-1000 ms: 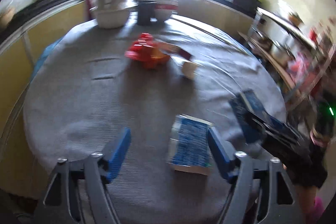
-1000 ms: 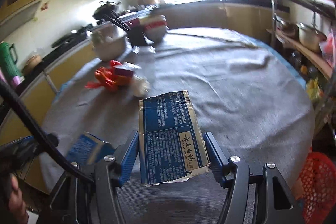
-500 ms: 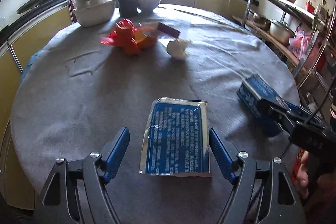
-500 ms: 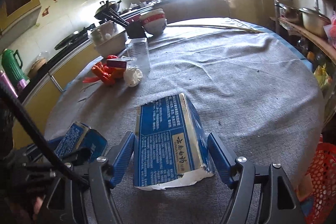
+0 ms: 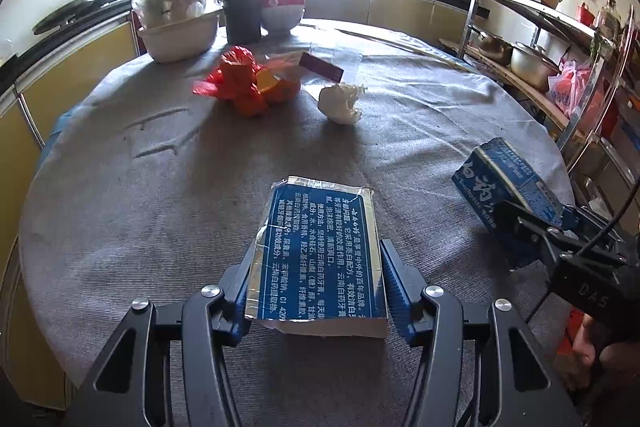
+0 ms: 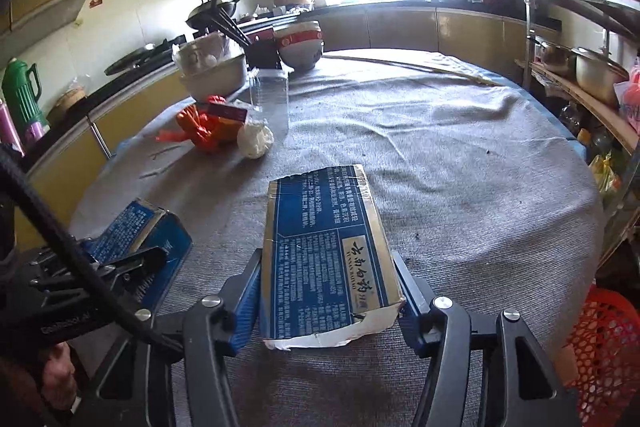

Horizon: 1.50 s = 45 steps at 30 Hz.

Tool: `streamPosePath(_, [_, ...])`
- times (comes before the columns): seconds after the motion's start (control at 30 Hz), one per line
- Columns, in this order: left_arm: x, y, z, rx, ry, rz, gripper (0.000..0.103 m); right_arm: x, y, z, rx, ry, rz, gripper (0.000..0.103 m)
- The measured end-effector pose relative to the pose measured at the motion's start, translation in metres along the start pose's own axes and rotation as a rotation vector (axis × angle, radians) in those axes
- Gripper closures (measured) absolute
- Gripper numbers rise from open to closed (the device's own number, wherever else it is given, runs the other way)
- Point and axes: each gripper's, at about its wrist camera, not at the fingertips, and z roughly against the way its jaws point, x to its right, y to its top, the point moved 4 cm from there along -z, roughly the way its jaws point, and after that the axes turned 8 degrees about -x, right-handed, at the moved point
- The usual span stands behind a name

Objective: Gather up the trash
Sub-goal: 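Carry the carton and the Yunnan Baiyao box with both tools toward the red basket, then open both tools to drop the carton and box into the red basket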

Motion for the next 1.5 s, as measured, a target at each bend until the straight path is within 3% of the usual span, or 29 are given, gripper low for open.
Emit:
streamPosePath(0.23, [0.009, 0.012, 0.040, 0.092, 0.064, -0.034, 0.046, -0.017, 0.002, 0.032, 0.085, 0.016, 0.048, 0.042])
streamPosePath(0.43, [0.026, 0.022, 0.073, 0.144, 0.064, -0.035, 0.046, -0.014, -0.001, 0.064, 0.144, 0.015, 0.040, 0.042])
streamPosePath(0.87, [0.108, 0.036, 0.112, 0.187, -0.026, -0.113, 0.046, 0.045, -0.027, 0.156, 0.276, -0.055, -0.073, 0.042])
streamPosePath(1.2, [0.211, 0.032, 0.092, 0.130, -0.150, -0.304, 0.046, 0.118, -0.071, 0.179, 0.259, -0.156, -0.206, 0.042])
streamPosePath(1.5, [0.292, 0.012, 0.037, -0.056, -0.268, -0.478, 0.045, 0.194, -0.125, 0.163, 0.150, -0.183, -0.412, 0.041])
